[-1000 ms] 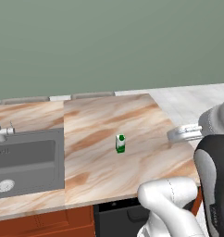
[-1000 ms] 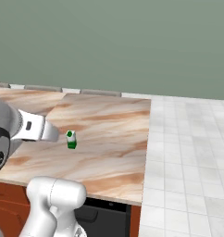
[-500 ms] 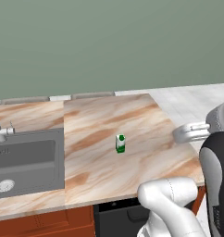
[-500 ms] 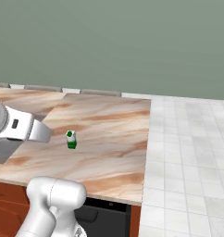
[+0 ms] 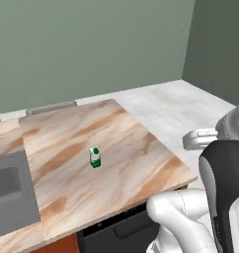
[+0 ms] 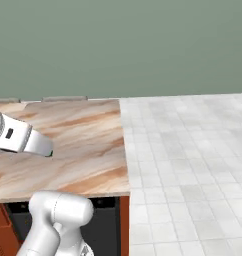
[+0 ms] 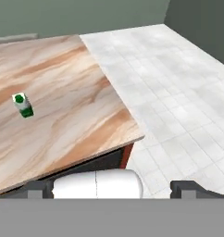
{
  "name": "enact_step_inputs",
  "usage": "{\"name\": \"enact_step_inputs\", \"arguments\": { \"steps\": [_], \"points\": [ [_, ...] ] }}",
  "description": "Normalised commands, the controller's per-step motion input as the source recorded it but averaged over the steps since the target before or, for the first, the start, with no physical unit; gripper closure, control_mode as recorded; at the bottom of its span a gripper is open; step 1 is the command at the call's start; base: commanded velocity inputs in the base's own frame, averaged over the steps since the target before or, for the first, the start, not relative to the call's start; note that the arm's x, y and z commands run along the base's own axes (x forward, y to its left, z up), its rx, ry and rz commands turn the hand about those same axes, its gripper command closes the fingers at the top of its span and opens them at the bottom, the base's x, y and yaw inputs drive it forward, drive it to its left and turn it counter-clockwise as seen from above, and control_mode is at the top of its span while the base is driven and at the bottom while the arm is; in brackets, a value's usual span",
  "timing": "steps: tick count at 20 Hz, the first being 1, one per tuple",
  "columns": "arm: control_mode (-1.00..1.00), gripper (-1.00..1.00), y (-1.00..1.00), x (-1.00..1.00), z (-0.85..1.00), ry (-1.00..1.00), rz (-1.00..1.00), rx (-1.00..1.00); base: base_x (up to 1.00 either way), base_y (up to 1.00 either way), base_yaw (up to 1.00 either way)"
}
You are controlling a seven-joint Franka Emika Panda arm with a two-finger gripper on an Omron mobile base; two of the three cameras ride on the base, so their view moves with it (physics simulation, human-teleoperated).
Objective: Move the drinks to the dining counter.
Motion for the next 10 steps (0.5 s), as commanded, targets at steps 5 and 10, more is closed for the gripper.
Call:
{"name": "enact_step_inputs", "arguments": {
  "steps": [5, 10],
  "points": [
    [1.0, -1.0, 0.0, 0.0, 0.0, 0.0, 0.0, 0.0, 0.0, -0.66, -0.81],
    [1.0, -1.0, 0.0, 0.0, 0.0, 0.0, 0.0, 0.0, 0.0, -0.57, -0.85]
  ]
}}
